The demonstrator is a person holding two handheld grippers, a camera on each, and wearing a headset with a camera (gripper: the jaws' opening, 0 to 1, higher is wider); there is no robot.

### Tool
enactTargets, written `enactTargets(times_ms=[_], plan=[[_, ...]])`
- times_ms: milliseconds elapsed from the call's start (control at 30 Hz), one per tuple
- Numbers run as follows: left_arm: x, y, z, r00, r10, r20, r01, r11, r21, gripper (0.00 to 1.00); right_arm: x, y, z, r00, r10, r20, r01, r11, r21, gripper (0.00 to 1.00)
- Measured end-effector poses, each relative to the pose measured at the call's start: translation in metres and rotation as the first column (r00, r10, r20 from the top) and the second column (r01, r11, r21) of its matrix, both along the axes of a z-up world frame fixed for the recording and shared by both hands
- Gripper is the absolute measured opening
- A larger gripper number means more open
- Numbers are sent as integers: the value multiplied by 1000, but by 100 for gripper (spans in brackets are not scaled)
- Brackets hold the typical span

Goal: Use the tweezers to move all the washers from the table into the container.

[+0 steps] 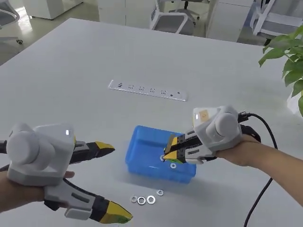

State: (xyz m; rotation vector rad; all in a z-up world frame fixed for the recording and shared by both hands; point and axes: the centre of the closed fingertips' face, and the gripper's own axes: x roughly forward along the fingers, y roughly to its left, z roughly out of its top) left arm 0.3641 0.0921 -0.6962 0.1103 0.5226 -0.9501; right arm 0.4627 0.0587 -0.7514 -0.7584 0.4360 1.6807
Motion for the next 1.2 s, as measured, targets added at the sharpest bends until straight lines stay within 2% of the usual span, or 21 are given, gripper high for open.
enactTargets(times_ms=[167,300,533,600,733,900,1100,1200], plan=[[7,-1,1,1000,4,8,-4,1000,5,98,-1,-3,-7,1000,6,-8,-6,1000,-16,10],[15,-2,1,1000,15,19,-15,1000,2,92,-1,-4,-10,1000,7,-17,-7,1000,-23,10],[35,-5,1,999,22,33,-23,999,26,70,-2,-5,-16,1000,19,-17,-20,999,-42,10],[40,-8,2,999,8,41,-10,999,31,65,-2,-5,-17,1000,21,-17,-22,999,-49,10],[49,-14,0,998,-40,54,36,995,88,52,-2,-6,-17,999,18,-26,-20,999,-51,10],[64,-22,0,995,-72,71,63,990,126,39,-2,-6,-18,999,25,-23,-26,998,-53,10],[78,-31,4,987,-124,103,109,984,140,30,-3,-6,-18,999,27,-25,-28,998,-53,10],[83,-35,3,985,-137,106,121,982,143,28,-3,-6,-18,999,29,-23,-31,998,-54,10]])
